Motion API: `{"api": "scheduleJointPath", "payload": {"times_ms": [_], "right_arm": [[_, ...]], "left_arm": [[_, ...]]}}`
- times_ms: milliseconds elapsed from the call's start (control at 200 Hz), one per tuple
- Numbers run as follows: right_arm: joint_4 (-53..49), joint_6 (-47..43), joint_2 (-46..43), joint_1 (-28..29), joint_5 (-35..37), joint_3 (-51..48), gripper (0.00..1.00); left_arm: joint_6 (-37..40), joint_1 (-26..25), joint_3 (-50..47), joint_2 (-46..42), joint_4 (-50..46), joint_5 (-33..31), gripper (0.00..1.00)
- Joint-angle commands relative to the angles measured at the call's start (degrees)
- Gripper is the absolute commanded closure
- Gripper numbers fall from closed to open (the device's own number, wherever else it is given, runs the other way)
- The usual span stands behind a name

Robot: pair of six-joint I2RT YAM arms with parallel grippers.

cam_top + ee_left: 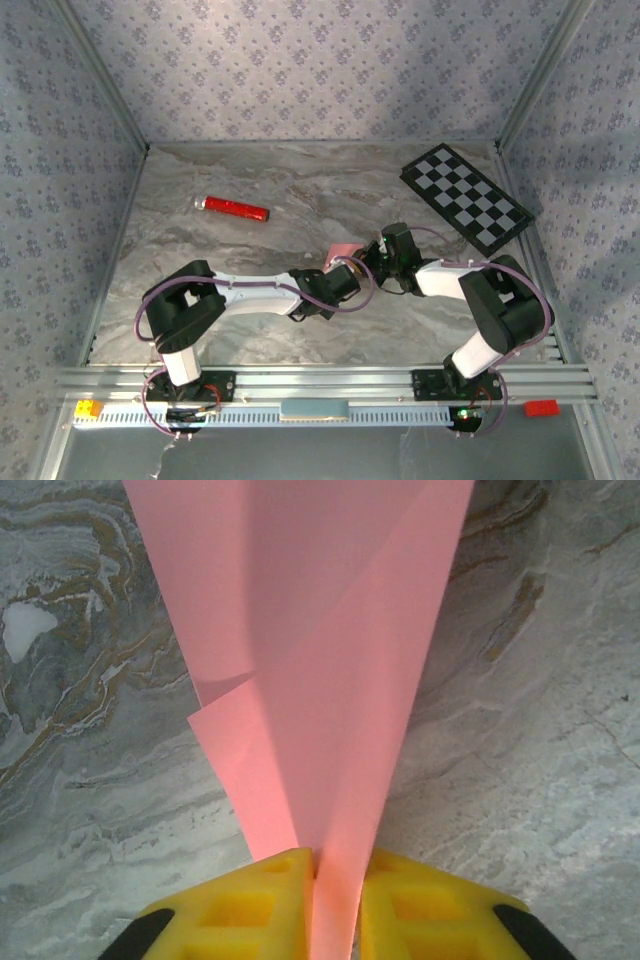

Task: Fold a paper plane with a square sheet of paper (pick it up from the middle)
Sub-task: Fold the wing for the fifth time at the center of the table.

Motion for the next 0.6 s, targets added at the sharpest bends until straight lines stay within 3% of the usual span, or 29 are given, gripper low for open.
{"api": "scheduleJointPath", "payload": {"times_ms": [0, 300, 595], "right_arm": [[-1.3, 0.5, -1.1, -0.3, 0.9, -0.6, 0.96], [-1.6, 0.1, -1.4, -0.3, 1.0, -0.9, 0.94], [-2.3, -0.6, -2.2, -0.4, 1.3, -1.2, 0.9]], "left_arm": [[-0.3, -0.3, 0.1, 0.0, -0.3, -1.3, 0.88], [-1.5, 0.6, 0.1, -0.4, 0.0, 0.7, 1.0], [-4.0, 2.9, -2.1, -2.1, 2.9, 6.3, 1.0]]}}
